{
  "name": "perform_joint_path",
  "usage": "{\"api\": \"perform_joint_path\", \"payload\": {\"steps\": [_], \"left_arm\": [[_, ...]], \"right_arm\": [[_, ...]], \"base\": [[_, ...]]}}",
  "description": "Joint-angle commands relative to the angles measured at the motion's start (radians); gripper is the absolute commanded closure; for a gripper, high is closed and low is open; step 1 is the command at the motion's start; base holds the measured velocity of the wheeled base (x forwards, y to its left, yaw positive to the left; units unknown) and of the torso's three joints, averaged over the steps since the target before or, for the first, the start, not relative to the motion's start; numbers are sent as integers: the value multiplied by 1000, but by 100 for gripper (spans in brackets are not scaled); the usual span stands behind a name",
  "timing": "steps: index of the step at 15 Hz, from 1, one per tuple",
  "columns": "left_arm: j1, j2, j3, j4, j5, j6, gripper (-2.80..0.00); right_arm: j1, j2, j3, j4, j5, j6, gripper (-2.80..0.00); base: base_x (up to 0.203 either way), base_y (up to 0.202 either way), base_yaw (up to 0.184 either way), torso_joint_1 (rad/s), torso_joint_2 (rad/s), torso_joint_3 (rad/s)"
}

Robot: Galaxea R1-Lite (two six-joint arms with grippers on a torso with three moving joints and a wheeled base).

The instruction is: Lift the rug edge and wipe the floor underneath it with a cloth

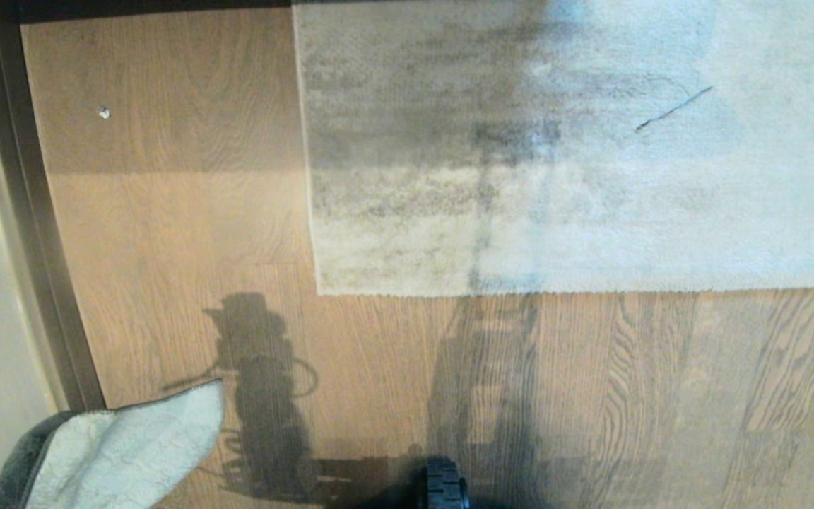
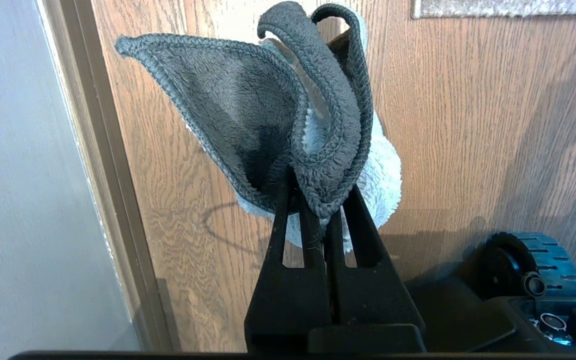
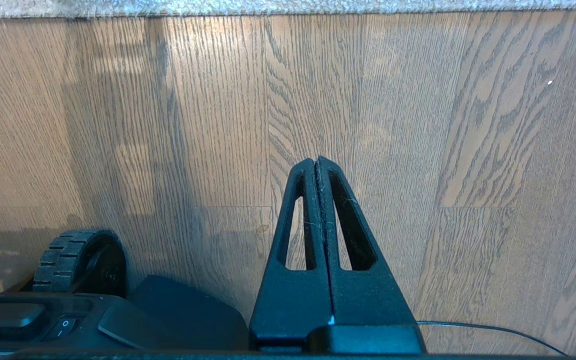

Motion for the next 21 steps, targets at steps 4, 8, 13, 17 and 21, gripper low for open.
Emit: {"api": "perform_joint_path", "payload": {"steps": [4,8,13,17,21], "left_arm": [[0,0,0,0,-1,2,0],[0,0,0,0,-1,0,0],[0,0,0,0,-1,0,0],[0,0,0,0,-1,0,0],[0,0,0,0,-1,0,0]], "right_arm": [[1,2,0,0,0,-1,0],[1,2,0,0,0,-1,0],[1,2,0,0,0,-1,0],[1,2,0,0,0,-1,0],[1,2,0,0,0,-1,0]], "base": [[0,0,0,0,0,0],[0,0,0,0,0,0],[0,0,0,0,0,0],[0,0,0,0,0,0],[0,0,0,0,0,0]]}}
